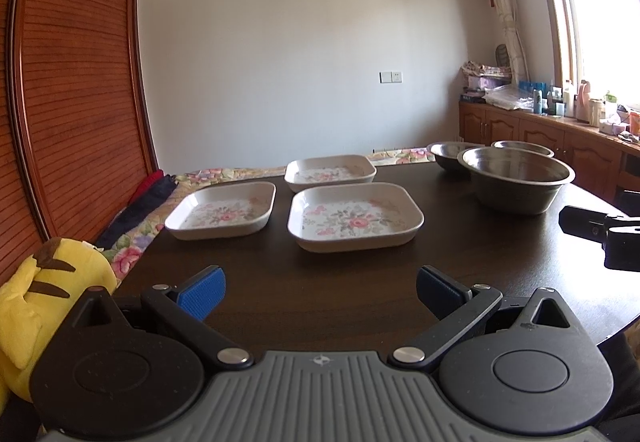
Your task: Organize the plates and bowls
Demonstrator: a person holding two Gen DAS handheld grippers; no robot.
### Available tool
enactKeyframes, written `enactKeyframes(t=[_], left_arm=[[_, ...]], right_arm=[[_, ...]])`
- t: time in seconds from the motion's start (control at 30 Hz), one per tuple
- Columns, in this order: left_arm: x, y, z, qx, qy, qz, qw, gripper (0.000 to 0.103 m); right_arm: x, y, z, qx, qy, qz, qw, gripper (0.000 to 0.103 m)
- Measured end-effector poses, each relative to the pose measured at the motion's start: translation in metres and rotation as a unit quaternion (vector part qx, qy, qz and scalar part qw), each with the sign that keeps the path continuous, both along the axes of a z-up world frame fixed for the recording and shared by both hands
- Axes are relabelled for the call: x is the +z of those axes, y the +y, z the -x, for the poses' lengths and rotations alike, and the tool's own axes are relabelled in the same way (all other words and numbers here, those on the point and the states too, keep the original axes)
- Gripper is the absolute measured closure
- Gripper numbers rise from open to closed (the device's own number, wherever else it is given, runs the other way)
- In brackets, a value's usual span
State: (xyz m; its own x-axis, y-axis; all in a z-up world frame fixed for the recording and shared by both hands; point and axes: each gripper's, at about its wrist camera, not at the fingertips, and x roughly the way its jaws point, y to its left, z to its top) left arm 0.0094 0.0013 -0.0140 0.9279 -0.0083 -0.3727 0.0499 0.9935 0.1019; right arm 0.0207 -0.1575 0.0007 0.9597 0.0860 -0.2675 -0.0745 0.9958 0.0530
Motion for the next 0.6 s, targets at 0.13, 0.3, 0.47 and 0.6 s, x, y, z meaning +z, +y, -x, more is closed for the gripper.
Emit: enactKeyframes(t=[0.13,0.3,0.47,0.6], left_arm=[[-0.003,0.004,-0.005,0.002,0.007,0.000,1.0000,0.000],[-0.001,0.012,-0.012,0.006,0.010,-0.001,0.9999,0.000],[0.003,0.017,-0.023,0.009,0.011,-0.009,0.9999,0.000],[0.007,0.021,-0.031,0.003,0.011,-0.007,0.9999,0.000]], right_arm=[[-0.003,0.006,-0.005,0.012,0.007,0.004,1.000,0.000],[0.000,0.012,-0.010,0.031,0.002,0.017,0.999,0.000],[0.006,0.013,-0.022,0.051,0.005,0.014,0.999,0.000],[0.012,0.016,-0.030,0.076,0.005,0.021,0.997,0.000]])
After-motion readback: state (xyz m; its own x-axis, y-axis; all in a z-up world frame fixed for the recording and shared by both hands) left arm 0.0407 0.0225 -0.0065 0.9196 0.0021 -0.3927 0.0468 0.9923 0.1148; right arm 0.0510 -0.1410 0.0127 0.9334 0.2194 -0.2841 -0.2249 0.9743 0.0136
